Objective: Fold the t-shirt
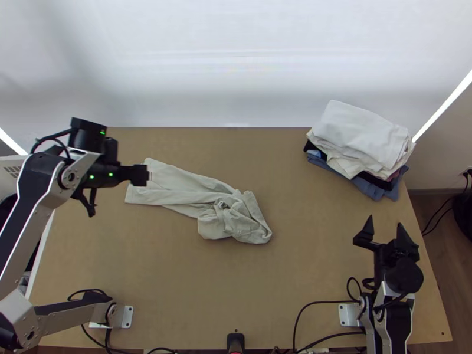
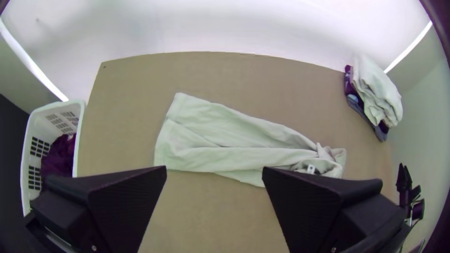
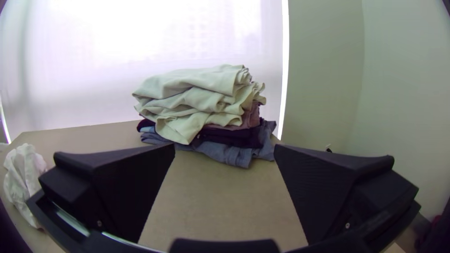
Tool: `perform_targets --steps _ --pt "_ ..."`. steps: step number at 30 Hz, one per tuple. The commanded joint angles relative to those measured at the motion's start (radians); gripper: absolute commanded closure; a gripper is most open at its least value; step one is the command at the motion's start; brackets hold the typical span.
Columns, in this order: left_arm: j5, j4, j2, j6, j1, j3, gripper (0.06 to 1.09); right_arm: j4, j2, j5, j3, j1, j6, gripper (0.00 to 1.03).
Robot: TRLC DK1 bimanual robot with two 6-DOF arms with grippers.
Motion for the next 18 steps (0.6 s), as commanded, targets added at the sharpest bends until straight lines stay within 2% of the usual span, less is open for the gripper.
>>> perform_targets --steps 1,5,8,13,18 --pt "0.008 0.003 -0.001 0.018 0.057 -0.048 0.09 -0.001 -0.007 -0.004 -0.009 0.023 0.021 0.04" --pt "0.010 0.029 0.000 0.035 0.084 -0.073 0.10 -0.004 -0.005 -0.044 -0.009 0.021 0.022 0.04" --pt "0.022 0.057 0.002 0.061 0.097 -0.092 0.10 -0.005 0.002 -0.047 -0.009 0.083 0.021 0.04" --pt "0.047 0.175 0.036 0.125 0.173 -0.161 0.09 -0.005 -0.001 -0.042 -0.009 0.181 0.036 0.04" --pt "0.064 0.322 0.066 0.216 0.273 -0.261 0.10 -0.002 0.006 -0.041 -0.006 0.193 0.018 0.04"
